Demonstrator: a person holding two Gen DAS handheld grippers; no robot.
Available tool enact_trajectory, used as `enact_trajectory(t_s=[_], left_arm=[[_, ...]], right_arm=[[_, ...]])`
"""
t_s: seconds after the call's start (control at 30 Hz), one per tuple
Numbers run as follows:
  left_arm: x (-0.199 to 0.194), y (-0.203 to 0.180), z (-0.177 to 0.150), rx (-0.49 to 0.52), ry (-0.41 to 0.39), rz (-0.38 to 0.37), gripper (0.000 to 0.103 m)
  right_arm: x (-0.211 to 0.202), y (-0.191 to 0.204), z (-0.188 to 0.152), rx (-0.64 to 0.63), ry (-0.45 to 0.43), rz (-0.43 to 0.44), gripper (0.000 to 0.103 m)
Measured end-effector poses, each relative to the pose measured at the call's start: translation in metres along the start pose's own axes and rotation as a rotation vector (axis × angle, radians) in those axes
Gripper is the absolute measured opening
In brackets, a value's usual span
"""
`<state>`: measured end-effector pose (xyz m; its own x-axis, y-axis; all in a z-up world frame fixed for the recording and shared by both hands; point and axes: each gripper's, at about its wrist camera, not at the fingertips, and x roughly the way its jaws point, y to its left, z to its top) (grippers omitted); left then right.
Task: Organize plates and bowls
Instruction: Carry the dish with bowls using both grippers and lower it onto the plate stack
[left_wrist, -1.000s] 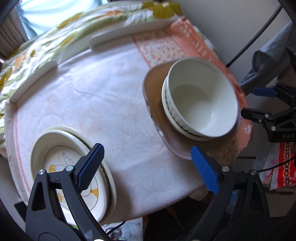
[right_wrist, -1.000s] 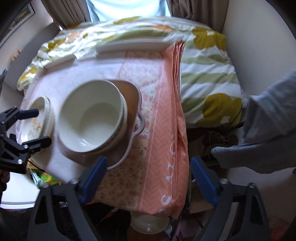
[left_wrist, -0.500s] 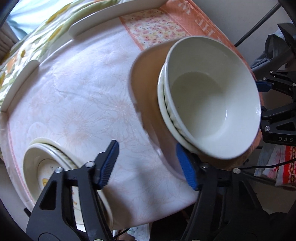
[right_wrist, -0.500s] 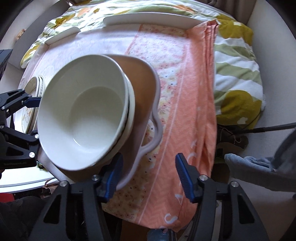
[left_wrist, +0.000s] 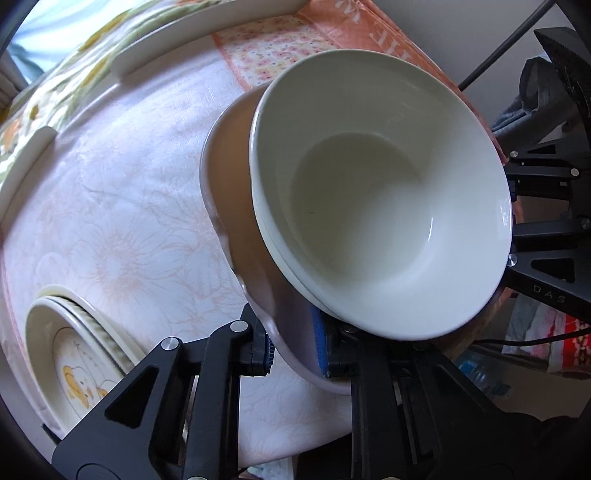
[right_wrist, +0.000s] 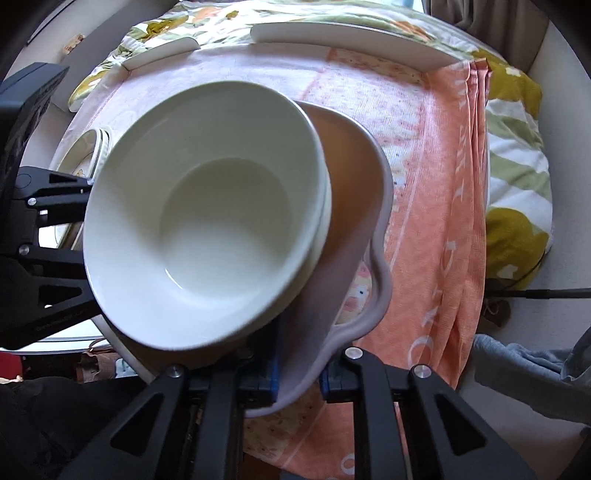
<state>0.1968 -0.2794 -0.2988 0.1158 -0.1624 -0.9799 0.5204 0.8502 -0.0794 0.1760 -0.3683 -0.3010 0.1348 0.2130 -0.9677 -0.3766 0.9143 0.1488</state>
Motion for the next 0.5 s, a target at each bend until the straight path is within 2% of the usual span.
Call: enact_trajectory(t_s=[0.2, 0.5], left_arm=[[-0.011, -0.003, -0.005, 0.009, -0.051, 0.021, 0.014], [-0.019, -0.005, 0.0, -0.005, -0.109, 0.034, 0.014]], right_arm=[[-0.006, 0.0, -0.003, 0.005, -0.027, 0.017, 0.014], [-0.021, 0.001, -0.003, -0.018, -0.097, -0.02, 0.014]])
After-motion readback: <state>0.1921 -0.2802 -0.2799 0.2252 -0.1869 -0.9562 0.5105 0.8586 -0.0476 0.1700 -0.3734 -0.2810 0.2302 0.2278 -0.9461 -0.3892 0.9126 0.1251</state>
